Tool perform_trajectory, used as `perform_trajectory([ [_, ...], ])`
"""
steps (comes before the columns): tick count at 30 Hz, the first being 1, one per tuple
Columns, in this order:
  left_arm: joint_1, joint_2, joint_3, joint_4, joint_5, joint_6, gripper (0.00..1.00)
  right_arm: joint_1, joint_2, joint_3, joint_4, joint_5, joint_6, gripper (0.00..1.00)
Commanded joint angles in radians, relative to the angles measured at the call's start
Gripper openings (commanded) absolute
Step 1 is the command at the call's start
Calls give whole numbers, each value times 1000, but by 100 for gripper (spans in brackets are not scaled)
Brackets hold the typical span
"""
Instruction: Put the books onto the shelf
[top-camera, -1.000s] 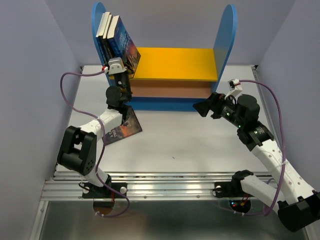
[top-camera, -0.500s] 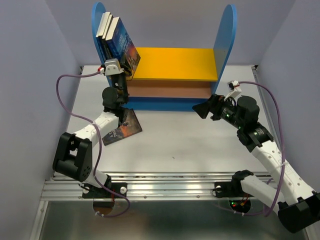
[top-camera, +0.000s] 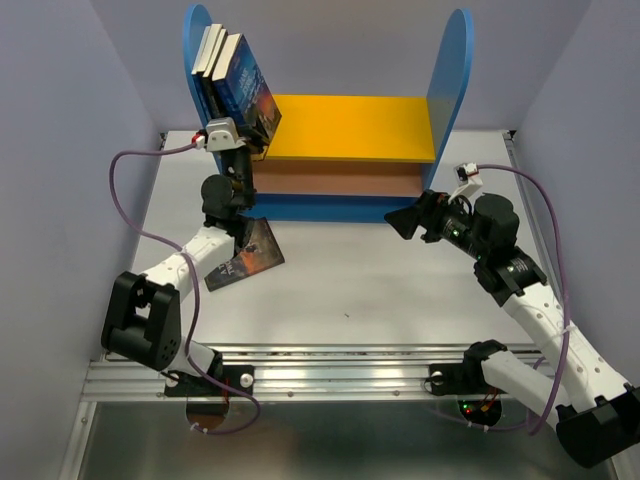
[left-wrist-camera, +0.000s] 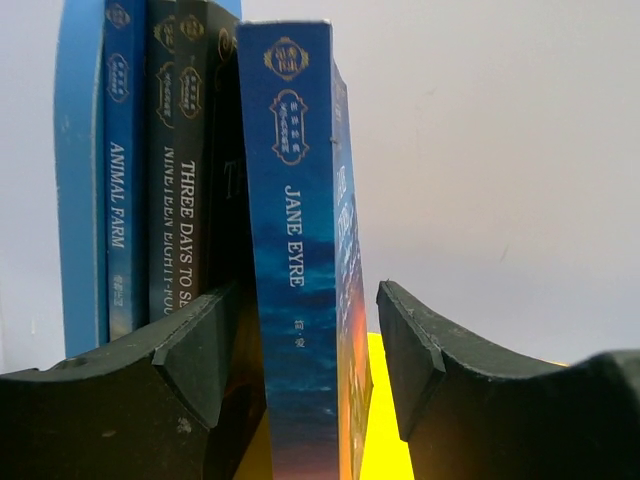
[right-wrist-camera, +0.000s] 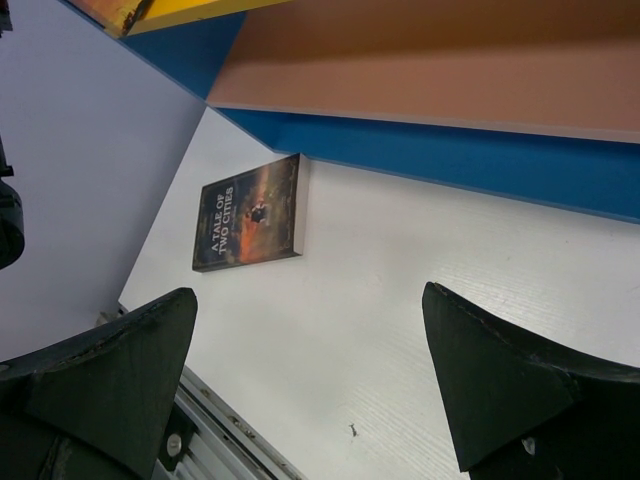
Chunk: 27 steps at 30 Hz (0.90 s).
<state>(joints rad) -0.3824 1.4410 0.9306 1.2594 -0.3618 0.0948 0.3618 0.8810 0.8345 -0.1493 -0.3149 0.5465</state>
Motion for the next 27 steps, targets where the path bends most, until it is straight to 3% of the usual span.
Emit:
perform_trajectory([
  [1,13,-91,-9,18,-25,-29,69,8,-13,0,48,-21,-11,100],
  [3,11,-103,-18,8,-13,-52,70,8,-11,-2,51,-29,-13,100],
  [9,-9,-171,-47,-52,10,-85,85,8,-25,-15,51,-38,-11,100],
  [10,-12,-194,-55,-73,15,-89,95,8,-28,-17,51,-39,-13,100],
  [15,-29,-292,-85,-155,27,-168,99,8,-39,-15,51,-55,-14,100],
  [21,-46,-494,-61,-484,33,-355,99,8,-54,-20,36,-73,-14,100],
  [25,-53,-541,135,-893,130,-481,99,8,-63,-26,18,-78,-10,100],
  [27,-71,-531,213,-1019,211,-510,99,8,-63,-32,7,-75,-8,100],
])
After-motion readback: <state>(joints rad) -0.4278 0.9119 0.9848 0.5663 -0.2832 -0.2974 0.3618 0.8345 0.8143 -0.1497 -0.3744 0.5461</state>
